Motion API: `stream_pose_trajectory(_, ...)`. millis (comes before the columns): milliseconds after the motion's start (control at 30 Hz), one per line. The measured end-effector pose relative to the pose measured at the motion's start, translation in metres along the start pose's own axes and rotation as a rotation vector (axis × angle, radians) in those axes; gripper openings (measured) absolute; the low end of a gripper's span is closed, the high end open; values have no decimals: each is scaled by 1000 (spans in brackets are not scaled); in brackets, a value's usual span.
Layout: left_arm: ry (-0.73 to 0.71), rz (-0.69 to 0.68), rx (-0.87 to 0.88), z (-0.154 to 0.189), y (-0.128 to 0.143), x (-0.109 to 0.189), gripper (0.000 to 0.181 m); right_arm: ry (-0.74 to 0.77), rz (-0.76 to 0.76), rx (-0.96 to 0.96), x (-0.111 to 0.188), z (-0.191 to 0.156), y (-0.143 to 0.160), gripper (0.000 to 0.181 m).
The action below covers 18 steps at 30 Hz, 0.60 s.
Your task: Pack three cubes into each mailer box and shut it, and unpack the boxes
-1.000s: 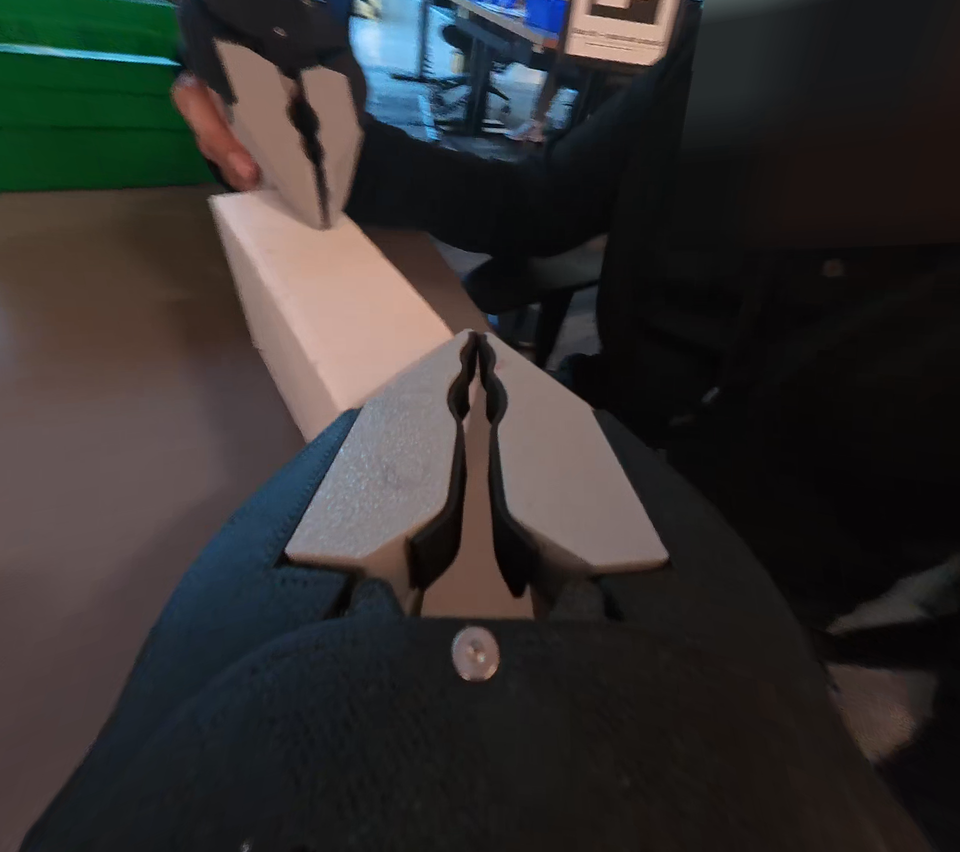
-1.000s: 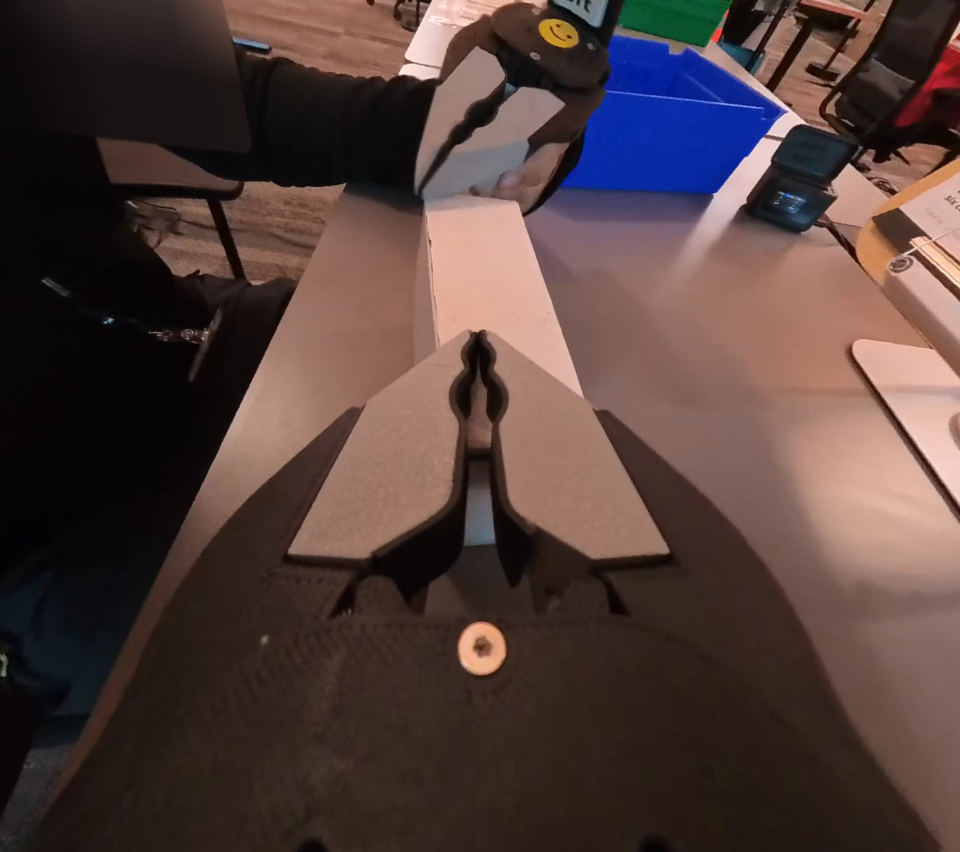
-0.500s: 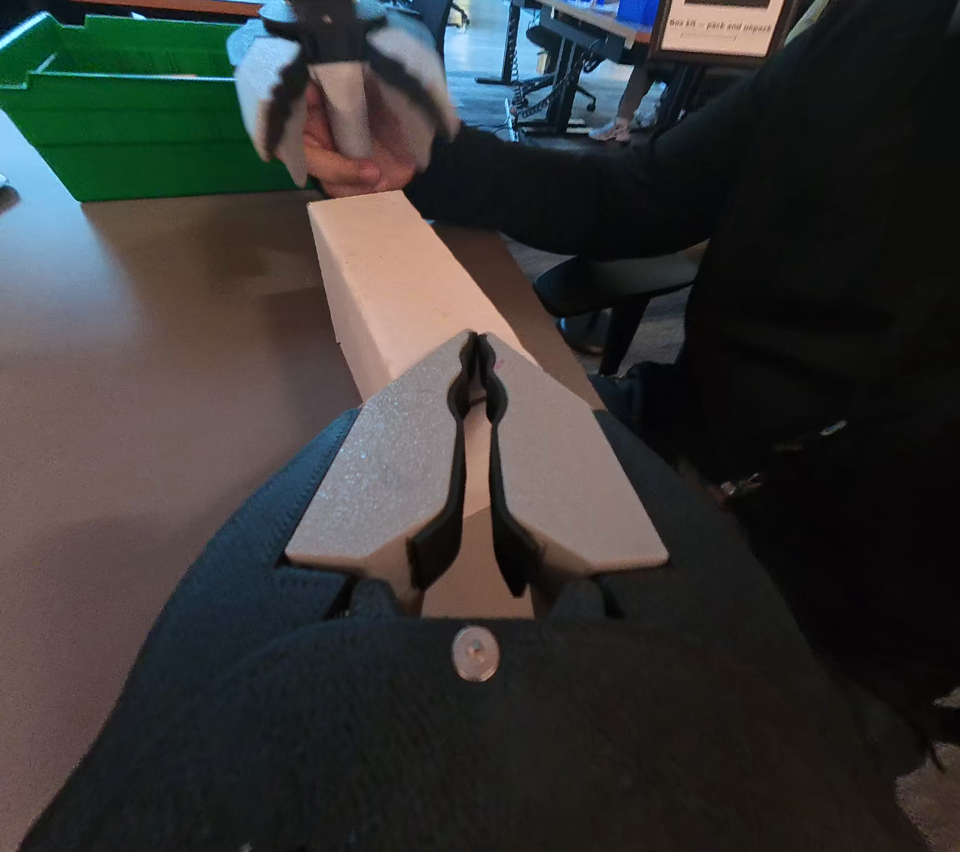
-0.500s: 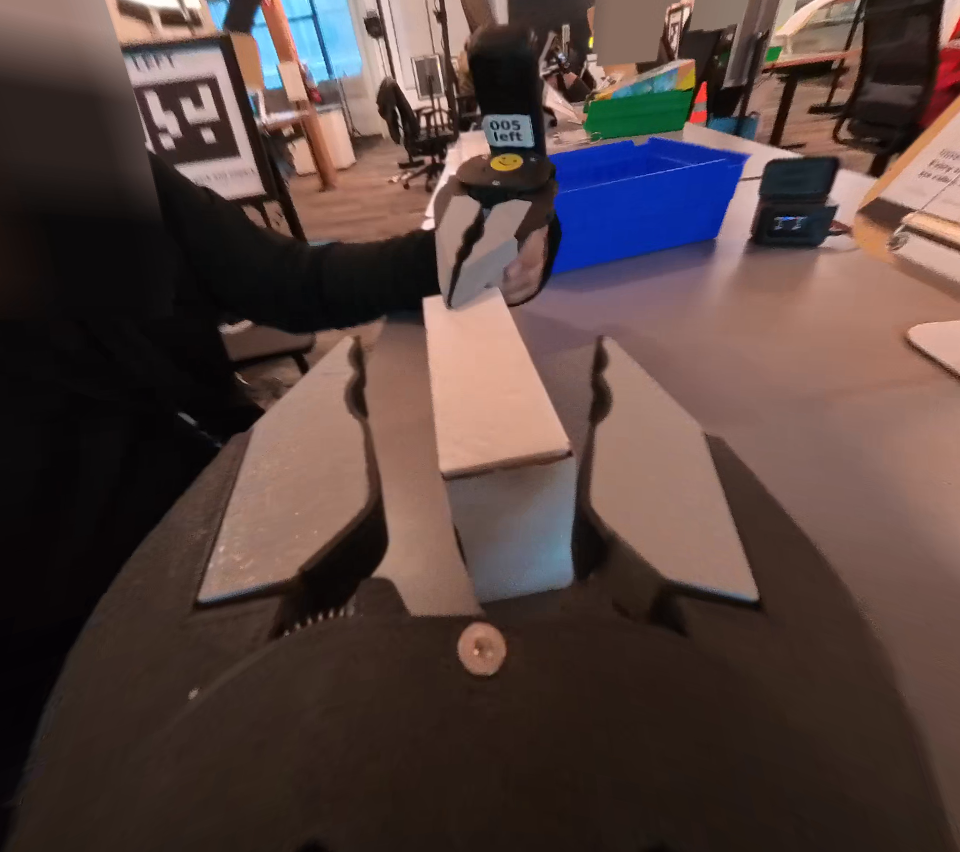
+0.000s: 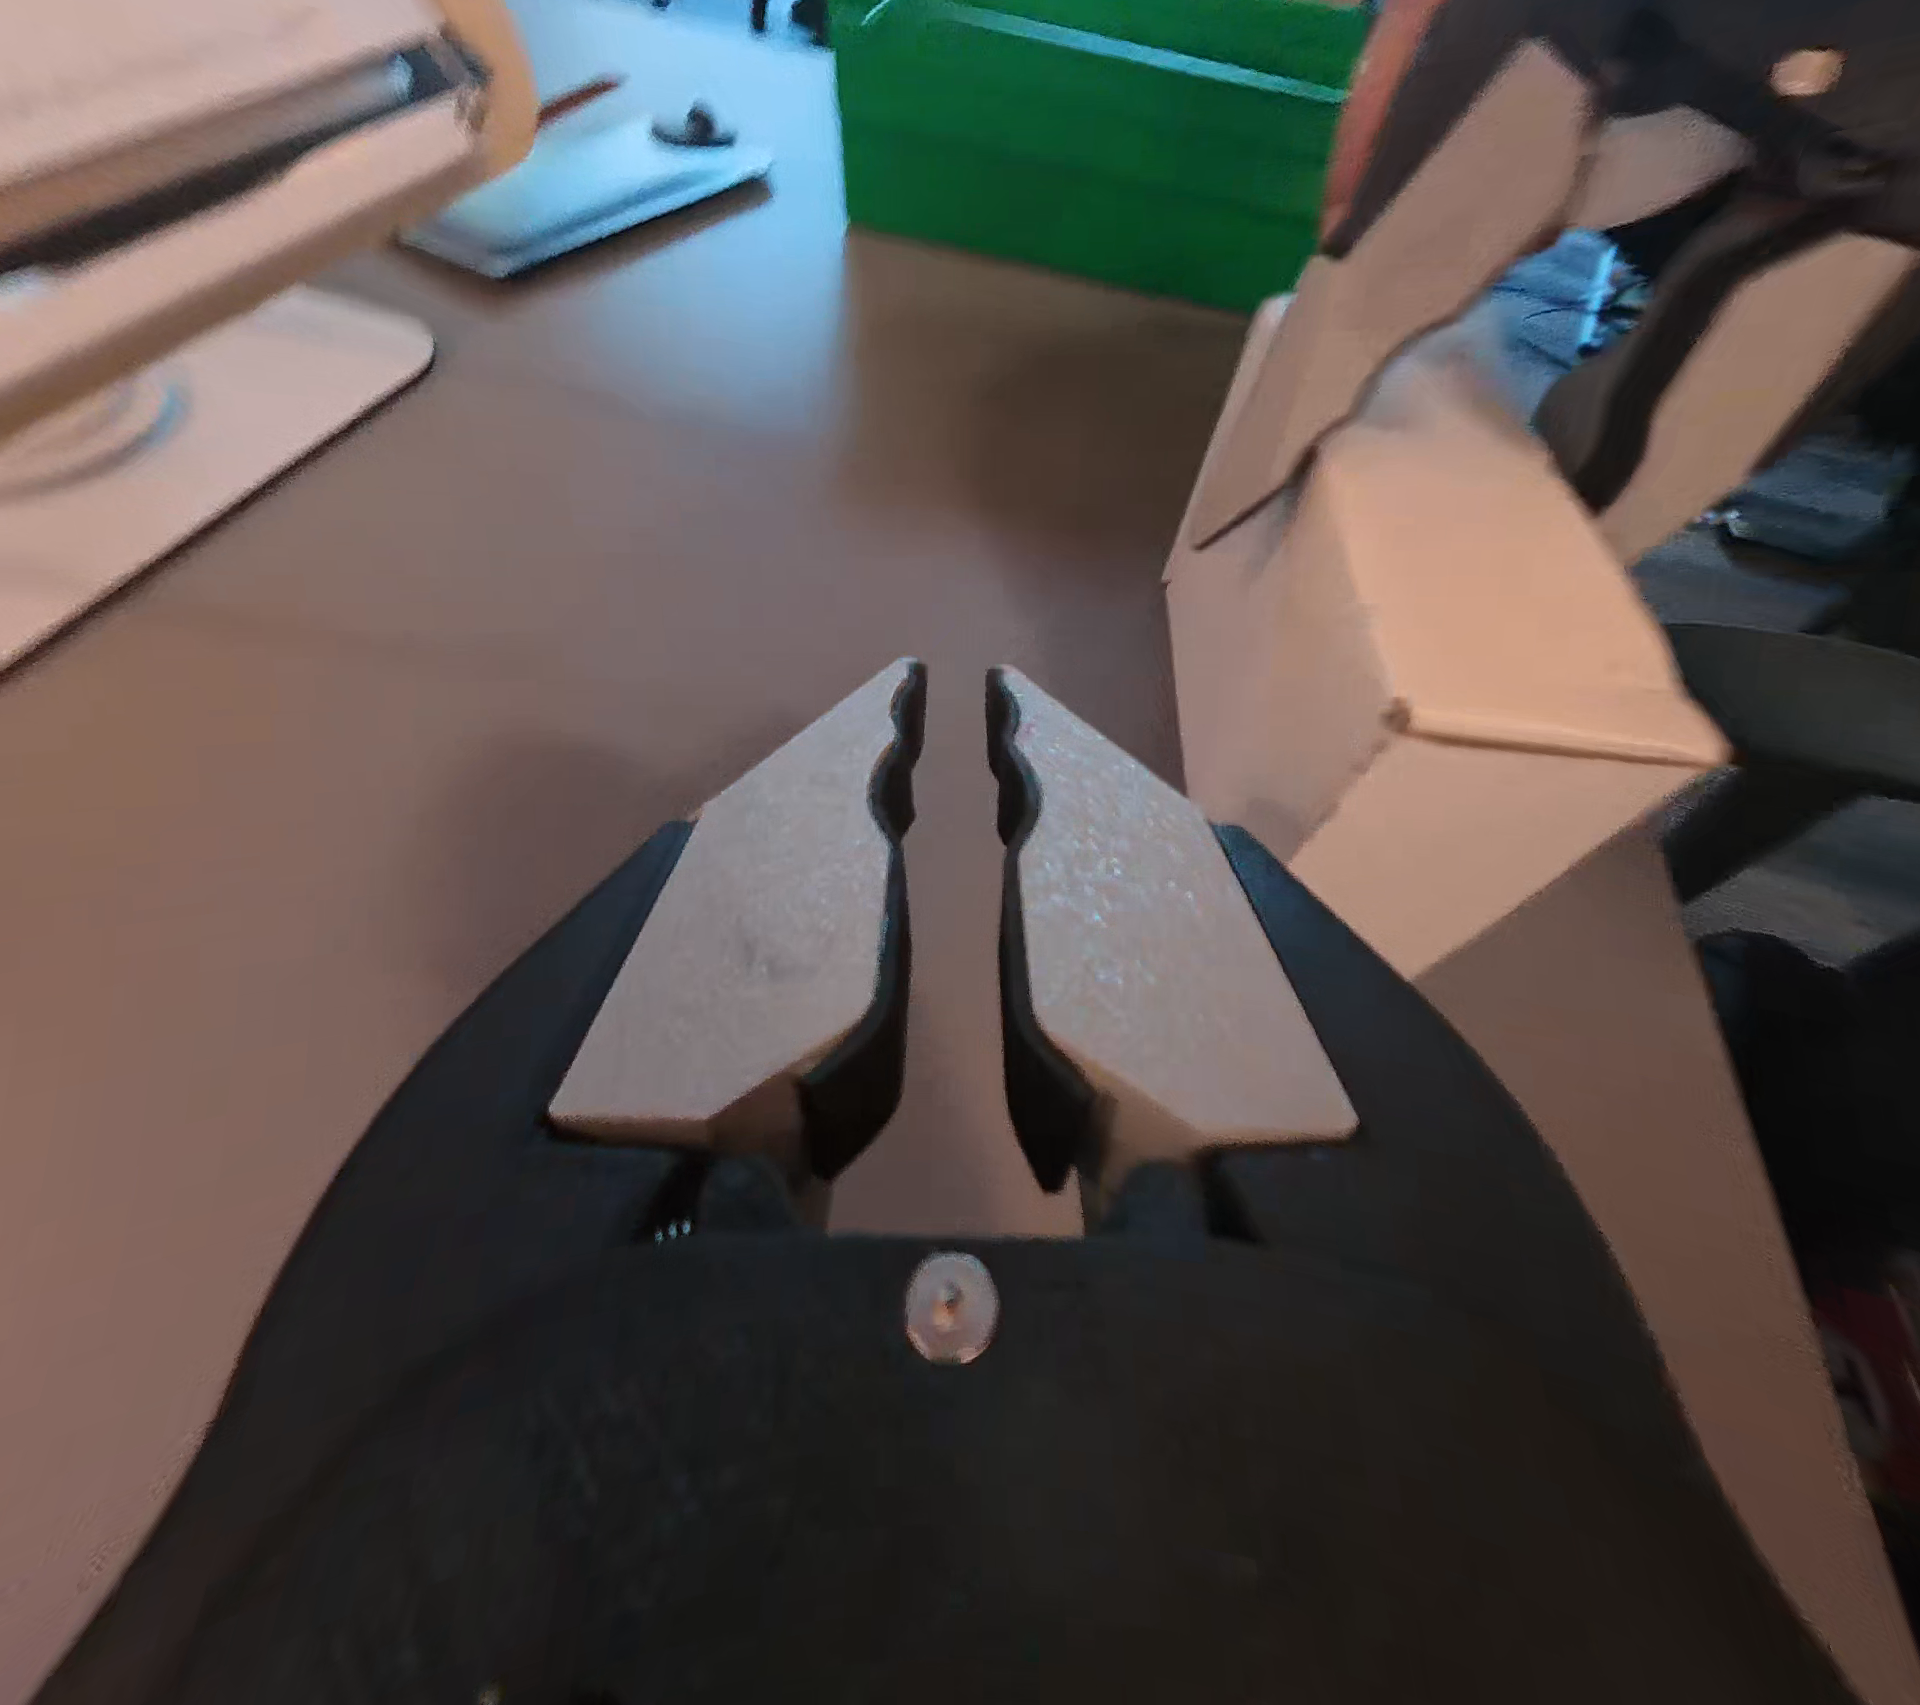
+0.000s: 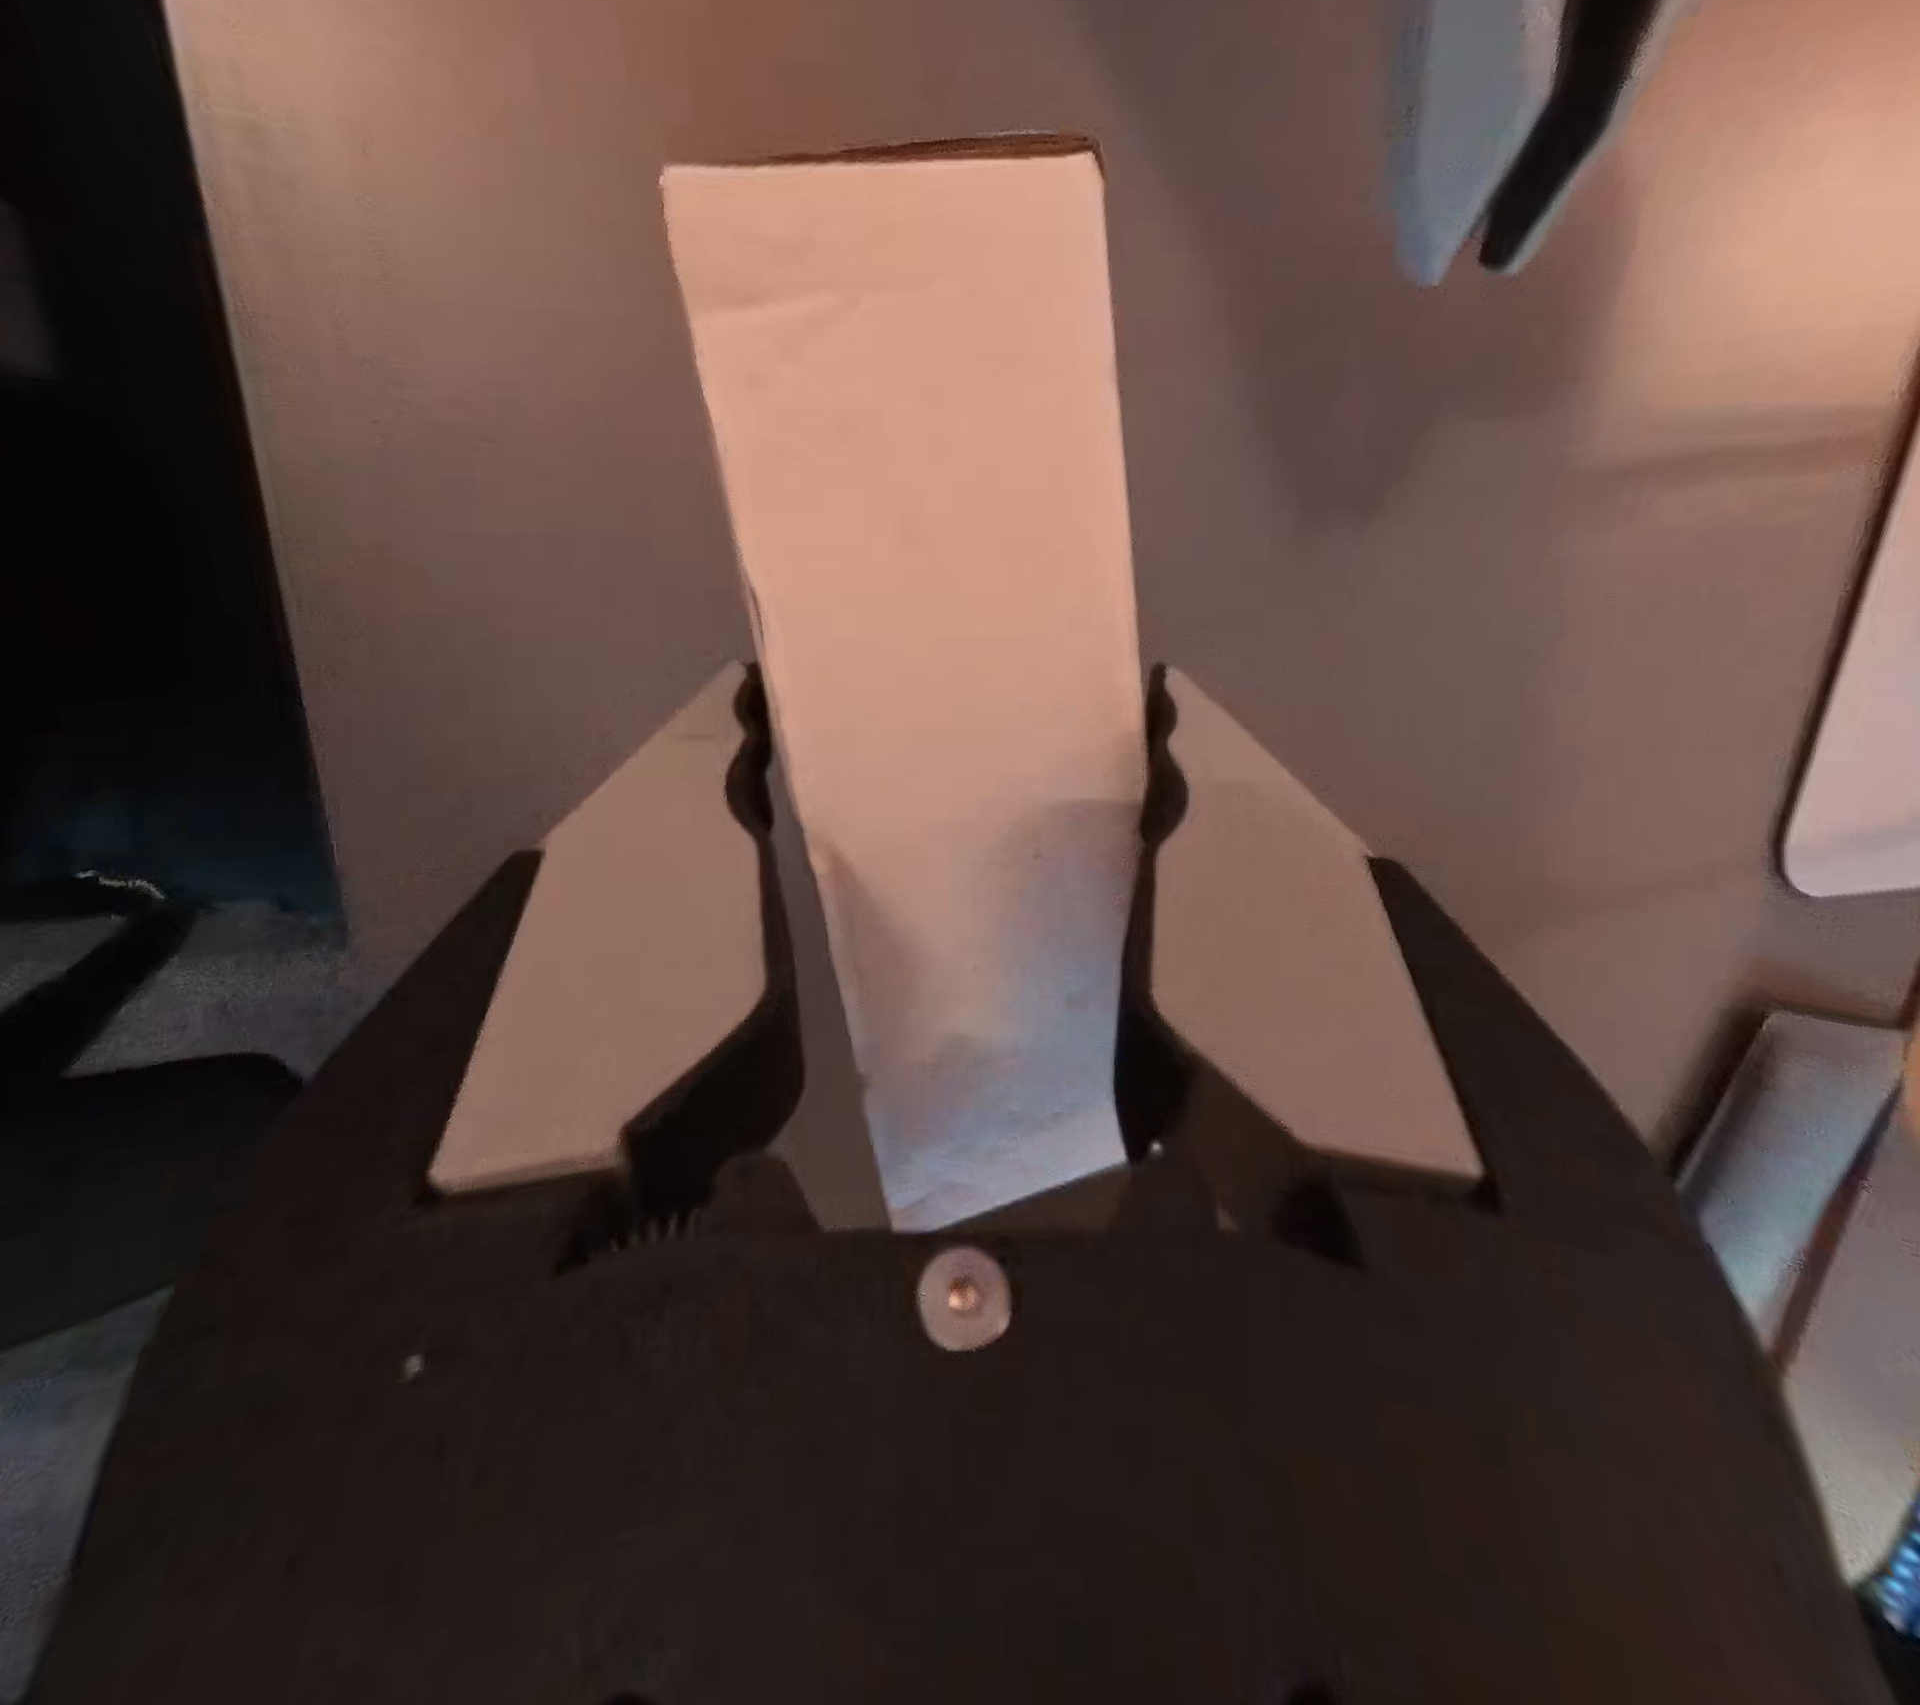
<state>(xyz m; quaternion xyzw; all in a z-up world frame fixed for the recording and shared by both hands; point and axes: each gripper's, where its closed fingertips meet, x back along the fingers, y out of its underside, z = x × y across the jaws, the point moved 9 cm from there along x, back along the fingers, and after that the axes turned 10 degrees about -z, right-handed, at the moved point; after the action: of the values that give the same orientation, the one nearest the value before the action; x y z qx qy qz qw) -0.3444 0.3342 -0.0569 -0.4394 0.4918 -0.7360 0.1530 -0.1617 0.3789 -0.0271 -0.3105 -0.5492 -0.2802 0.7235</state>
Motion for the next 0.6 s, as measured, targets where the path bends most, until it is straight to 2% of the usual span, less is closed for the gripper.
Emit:
stream_pose_trajectory(133,-40,-46,32,-10,9,-2,7,53,-82,51,5,-8,0,68)
stream_pose_trajectory(267,-96,-82,45,-15,12,-2,5,279,-97,-1,38,-13,35,68)
stream_pose_trajectory(367,-165,-76,4,-14,11,1,2,412,-30,-211,90,-9,91,68)
stream_pose_trajectory(467,-230,-90,-35,-12,11,2,0,646,-6,-430,144,-5,162,67)
stream_pose_trajectory(533,-252,-95,-46,-11,12,0,0,784,-84,-547,166,-7,210,68)
stream_pose_trajectory(600,-248,-100,-58,-9,15,-3,0,869,-195,-599,171,-11,248,68)
